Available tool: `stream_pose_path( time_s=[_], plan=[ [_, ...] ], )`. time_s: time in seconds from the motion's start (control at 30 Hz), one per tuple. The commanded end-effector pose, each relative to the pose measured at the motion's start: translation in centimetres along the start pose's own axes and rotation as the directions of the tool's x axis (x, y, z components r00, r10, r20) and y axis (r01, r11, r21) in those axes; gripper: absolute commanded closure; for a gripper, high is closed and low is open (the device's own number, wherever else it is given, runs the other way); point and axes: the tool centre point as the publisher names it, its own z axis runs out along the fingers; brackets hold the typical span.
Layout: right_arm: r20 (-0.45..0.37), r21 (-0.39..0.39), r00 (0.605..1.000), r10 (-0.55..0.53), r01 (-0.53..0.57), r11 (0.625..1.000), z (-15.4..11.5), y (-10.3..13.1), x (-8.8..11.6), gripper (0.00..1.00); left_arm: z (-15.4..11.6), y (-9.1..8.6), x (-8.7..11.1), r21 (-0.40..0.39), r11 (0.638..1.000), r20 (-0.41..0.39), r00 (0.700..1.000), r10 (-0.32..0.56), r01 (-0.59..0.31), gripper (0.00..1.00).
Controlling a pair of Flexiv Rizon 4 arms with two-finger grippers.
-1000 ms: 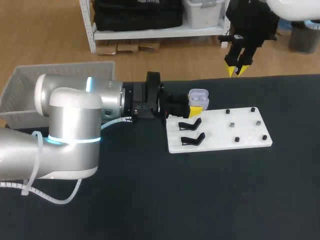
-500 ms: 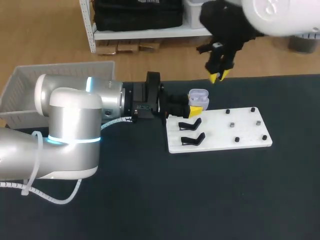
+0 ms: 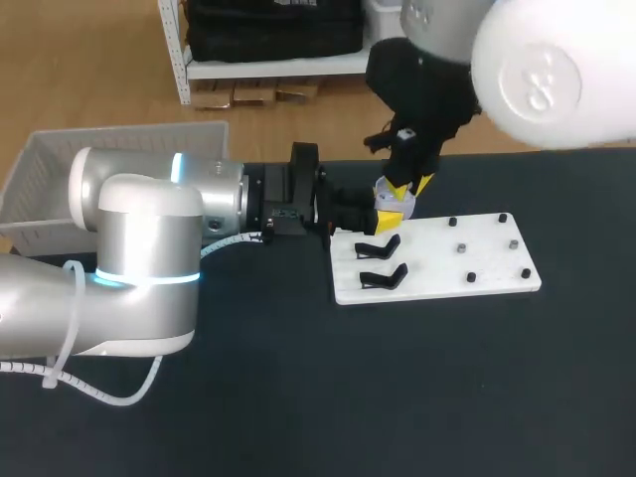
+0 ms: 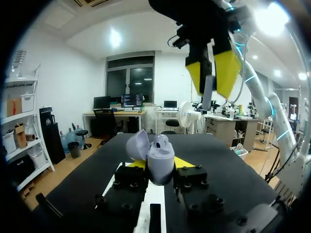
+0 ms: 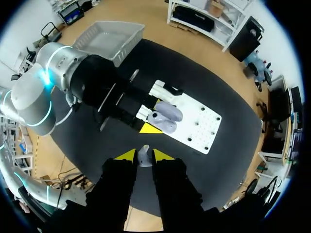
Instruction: Pick up each earbud case from the left stands, insert the matching earbuds, close the lid, and place the case in the box.
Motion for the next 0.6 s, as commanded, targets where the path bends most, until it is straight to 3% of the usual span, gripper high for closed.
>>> stream_pose_path(
  time_s=[0.03,0.37,0.6],
  plan=[
    [-0.001,-0.007,1.000,-0.003,0.003,1.000,1.4,-0.4,-0.6,1.00,0.0,-0.1,0.2,-0.005,1.000,0.007,1.000,0.004,-0.003,1.00],
    [-0.012,-0.012,0.995,-0.099,0.099,0.995,2.0,-1.1,-2.5,1.00,0.0,-0.1,0.2,-0.005,1.000,0.007,1.000,0.004,-0.003,1.00],
    [-0.023,-0.013,0.994,-0.109,0.109,0.994,2.7,-1.5,-3.2,1.00,0.0,-0.1,0.2,-0.005,1.000,0.007,1.000,0.004,-0.003,1.00]
  ],
)
